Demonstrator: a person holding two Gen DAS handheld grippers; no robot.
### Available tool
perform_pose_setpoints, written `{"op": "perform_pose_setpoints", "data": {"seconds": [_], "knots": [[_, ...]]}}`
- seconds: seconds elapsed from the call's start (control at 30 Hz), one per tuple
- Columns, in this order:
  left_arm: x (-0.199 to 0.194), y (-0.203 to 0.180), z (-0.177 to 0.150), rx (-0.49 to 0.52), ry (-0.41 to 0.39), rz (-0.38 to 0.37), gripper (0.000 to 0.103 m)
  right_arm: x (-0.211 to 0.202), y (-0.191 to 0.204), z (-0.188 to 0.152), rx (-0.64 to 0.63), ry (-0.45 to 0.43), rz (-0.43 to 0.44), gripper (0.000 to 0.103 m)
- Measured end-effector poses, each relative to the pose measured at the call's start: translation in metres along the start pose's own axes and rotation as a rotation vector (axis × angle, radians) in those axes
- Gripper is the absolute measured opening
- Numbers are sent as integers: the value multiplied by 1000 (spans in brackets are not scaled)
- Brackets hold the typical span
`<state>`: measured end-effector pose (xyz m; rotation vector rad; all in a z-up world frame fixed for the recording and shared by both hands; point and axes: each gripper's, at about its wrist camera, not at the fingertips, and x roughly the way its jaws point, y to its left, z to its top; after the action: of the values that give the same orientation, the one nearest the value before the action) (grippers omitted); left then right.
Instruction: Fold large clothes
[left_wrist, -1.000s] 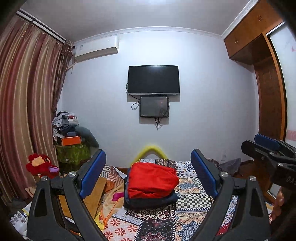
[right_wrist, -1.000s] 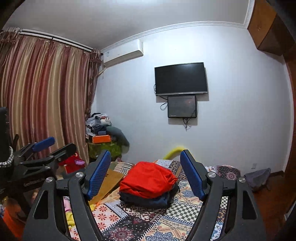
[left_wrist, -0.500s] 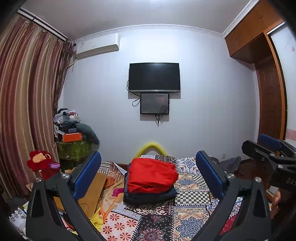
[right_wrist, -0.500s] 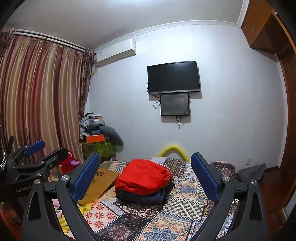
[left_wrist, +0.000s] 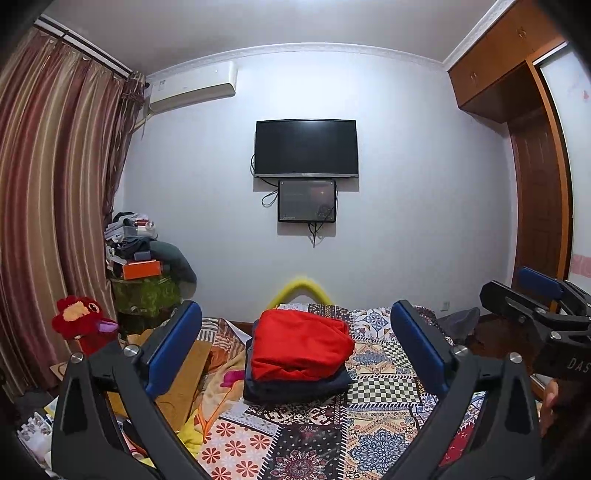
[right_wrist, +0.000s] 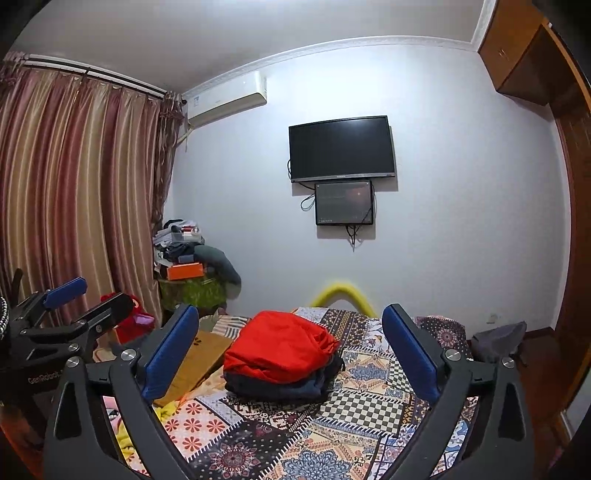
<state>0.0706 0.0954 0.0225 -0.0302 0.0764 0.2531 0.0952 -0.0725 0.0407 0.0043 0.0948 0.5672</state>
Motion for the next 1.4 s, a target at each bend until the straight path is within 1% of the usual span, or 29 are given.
{"op": "perform_pose_setpoints", "data": {"seconds": [0.53, 0.77, 1.07, 1.4], "knots": [[6, 1, -5, 7, 16, -1, 103, -1, -3, 1, 0, 9, -11, 100], [10, 1, -6, 6, 29, -39, 103, -2, -6, 2, 7, 11, -14, 100], [14, 3, -8, -5, 49, -45, 103, -3, -7, 2, 12, 9, -15, 101], [13, 3, -9, -16, 49, -51, 103, -2, -8, 3, 13, 13, -20, 101]]}}
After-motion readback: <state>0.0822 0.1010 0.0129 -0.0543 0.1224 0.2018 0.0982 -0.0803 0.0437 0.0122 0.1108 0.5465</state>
